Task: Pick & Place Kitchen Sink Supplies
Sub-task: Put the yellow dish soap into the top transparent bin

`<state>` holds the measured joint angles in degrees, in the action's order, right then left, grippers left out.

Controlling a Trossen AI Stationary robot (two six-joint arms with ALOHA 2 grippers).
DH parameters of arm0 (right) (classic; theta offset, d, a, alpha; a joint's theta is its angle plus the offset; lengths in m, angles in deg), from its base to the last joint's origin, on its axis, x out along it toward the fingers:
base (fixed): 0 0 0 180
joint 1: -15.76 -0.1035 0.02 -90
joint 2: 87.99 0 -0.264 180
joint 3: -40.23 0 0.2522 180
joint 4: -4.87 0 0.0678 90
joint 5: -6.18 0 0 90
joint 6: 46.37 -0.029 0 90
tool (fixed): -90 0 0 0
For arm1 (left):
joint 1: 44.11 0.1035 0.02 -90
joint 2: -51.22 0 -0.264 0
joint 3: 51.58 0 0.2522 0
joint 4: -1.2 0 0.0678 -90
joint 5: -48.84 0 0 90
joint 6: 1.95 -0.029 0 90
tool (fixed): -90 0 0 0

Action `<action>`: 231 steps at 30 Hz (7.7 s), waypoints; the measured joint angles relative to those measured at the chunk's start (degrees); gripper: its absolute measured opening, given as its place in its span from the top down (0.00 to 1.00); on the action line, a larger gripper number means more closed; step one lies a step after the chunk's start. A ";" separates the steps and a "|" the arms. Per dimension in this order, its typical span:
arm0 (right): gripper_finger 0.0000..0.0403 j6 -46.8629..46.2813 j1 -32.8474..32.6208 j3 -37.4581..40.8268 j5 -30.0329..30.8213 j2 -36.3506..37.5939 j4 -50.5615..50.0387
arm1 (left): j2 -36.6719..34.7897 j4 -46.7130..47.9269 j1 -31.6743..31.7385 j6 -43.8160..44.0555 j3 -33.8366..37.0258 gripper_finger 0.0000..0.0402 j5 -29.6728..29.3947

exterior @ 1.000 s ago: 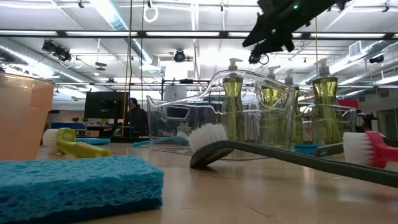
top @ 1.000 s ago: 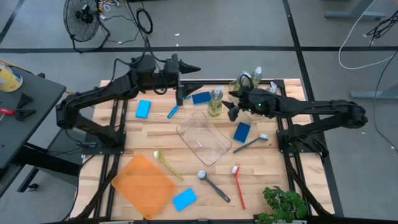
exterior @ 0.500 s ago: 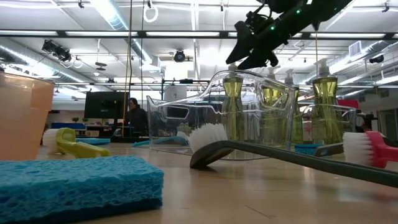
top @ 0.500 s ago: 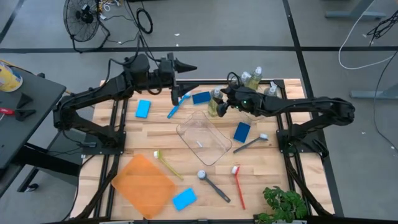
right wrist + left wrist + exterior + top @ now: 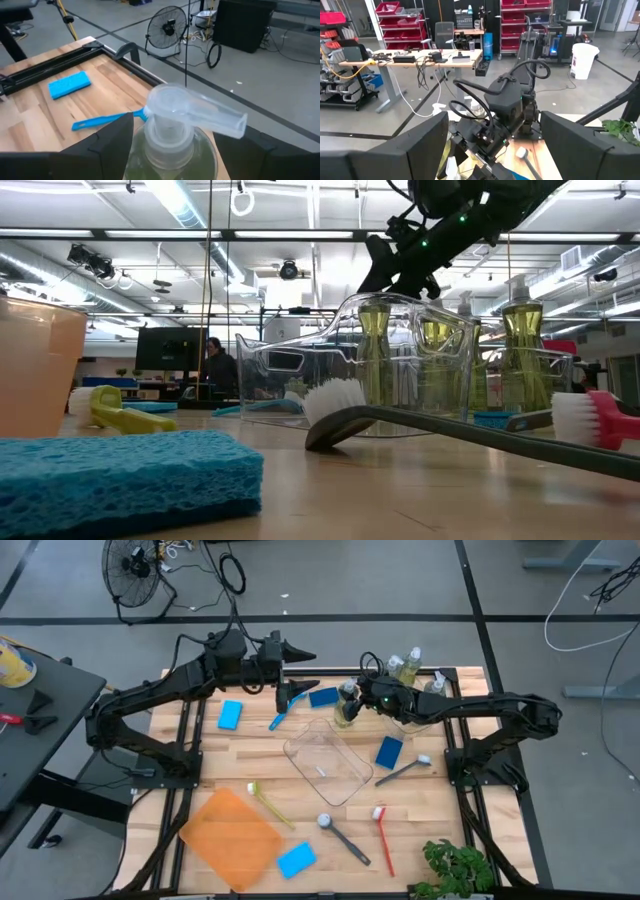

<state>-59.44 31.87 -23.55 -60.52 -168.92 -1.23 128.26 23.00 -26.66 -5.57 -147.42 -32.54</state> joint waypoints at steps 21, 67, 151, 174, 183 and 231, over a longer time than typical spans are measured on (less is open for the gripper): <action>0.75 0.75 -0.06 0.02 -0.31 0.71 -0.26 | 0.00 -0.03 0.00 0.07 0.00 0.21 0.00; 0.75 0.03 -11.25 0.02 18.02 36.93 -25.82 | 0.04 -0.42 -0.52 3.43 0.00 0.21 0.02; 0.30 -7.14 -11.93 19.04 34.82 31.26 -17.75 | 0.04 -0.47 -3.50 5.68 0.00 0.21 0.00; 0.26 -3.40 -11.97 19.04 31.06 36.94 -18.81 | 0.02 -0.46 -3.37 5.55 0.00 0.21 -1.75; 0.26 -9.28 -11.97 18.86 29.49 37.00 -21.77 | 0.02 -0.46 -3.39 6.01 0.00 0.21 -1.75; 0.38 -13.43 -11.44 19.21 35.11 33.88 -27.91 | -0.02 -0.84 -3.39 5.90 -0.02 0.21 -3.50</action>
<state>-72.87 20.43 -4.34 -25.41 -135.04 -29.14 128.24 22.16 -30.05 0.33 -147.44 -36.03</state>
